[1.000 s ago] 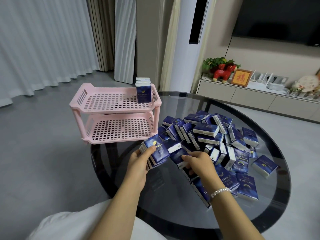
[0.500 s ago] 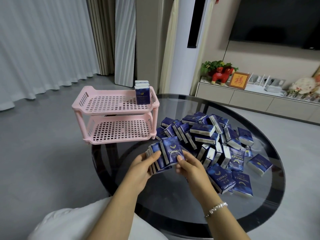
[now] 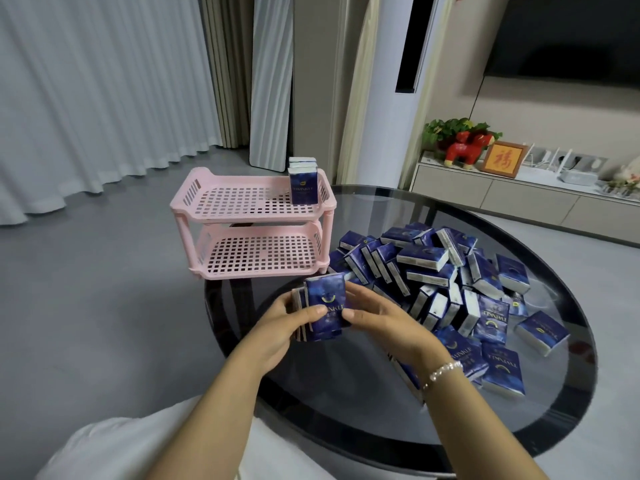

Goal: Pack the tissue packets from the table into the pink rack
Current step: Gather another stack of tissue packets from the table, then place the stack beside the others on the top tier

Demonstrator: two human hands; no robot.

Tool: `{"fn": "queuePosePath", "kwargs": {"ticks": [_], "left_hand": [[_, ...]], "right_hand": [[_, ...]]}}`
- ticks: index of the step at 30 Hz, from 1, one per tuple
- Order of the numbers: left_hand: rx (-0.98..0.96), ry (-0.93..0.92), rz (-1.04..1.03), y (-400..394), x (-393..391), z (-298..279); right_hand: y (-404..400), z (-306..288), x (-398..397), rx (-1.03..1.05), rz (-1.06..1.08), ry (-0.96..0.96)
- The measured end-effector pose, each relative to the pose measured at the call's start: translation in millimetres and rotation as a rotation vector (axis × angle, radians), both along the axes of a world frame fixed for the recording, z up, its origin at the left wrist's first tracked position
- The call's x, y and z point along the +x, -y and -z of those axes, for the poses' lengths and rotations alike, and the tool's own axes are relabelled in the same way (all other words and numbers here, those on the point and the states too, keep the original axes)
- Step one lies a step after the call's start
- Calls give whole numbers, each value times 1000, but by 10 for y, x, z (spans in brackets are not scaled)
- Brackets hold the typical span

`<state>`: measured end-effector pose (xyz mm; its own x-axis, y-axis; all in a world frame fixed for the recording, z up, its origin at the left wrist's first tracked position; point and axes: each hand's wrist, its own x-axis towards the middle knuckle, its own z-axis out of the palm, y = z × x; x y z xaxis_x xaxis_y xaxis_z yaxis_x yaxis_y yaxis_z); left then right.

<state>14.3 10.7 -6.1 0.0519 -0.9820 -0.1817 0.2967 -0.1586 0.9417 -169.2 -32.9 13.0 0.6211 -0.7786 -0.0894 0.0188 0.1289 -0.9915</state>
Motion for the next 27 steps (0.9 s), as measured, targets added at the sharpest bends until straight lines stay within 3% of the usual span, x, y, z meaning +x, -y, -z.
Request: {"fn": "queuePosePath", "kwargs": {"ticks": [2, 5, 11, 15, 20, 27], "left_hand": [[-11, 45, 45, -12, 78, 31], [-28, 143, 137, -44, 181, 75], [24, 608, 290, -119, 300, 155], [71, 833, 313, -188, 273, 107], [43, 946, 330, -266, 163, 68], [65, 946, 360, -259, 106, 45]], "right_hand": [[78, -14, 31, 13, -162, -8], [184, -11, 79, 40, -215, -123], [205, 70, 114, -274, -257, -487], [171, 33, 106, -381, -298, -600], [191, 35, 74, -357, -310, -572], [205, -5, 105, -389, -256, -579]]}}
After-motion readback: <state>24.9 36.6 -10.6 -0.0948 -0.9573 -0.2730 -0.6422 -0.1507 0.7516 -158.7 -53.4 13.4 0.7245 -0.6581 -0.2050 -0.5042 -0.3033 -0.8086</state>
